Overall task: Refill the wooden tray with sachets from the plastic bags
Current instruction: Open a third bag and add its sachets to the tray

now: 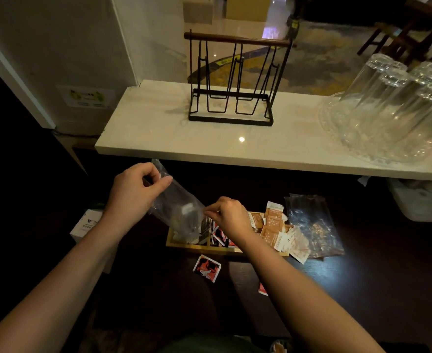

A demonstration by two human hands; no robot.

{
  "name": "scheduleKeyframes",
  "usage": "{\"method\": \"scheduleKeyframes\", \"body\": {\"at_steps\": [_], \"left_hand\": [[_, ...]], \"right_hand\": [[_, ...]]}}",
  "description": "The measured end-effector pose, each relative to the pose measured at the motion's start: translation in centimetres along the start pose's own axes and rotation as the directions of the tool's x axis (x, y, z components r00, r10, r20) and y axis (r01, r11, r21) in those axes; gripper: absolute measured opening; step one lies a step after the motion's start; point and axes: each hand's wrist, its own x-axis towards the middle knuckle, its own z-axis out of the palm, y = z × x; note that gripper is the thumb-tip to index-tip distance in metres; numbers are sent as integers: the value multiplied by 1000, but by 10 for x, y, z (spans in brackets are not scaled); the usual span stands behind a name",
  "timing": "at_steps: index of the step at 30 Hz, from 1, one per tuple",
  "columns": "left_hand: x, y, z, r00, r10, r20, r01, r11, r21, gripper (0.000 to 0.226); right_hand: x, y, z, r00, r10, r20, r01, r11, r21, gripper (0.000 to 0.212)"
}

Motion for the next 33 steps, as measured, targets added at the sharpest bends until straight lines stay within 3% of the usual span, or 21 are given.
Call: {"method": "scheduleKeyframes", "body": {"at_steps": [19, 25, 29, 33], "left_hand": [[3, 23, -3, 991, 132, -21, -129, 988, 83, 28], [7, 3, 0, 997, -23, -79, 13, 992, -125, 26], [-2, 6, 18, 997, -49, -55, 35, 974, -222, 20], [-14, -8, 39, 989, -148, -26, 141, 972, -186, 12]], "right_hand": [[-6, -4, -6, 998, -30, -55, 33, 998, 46, 19], [-11, -11, -13, 996, 45, -73, -15, 931, 364, 7], [-20, -6, -26, 983, 108, -150, -43, 923, 381, 14], [-41, 25, -44, 952, 178, -249, -94, 944, 316, 15]]}}
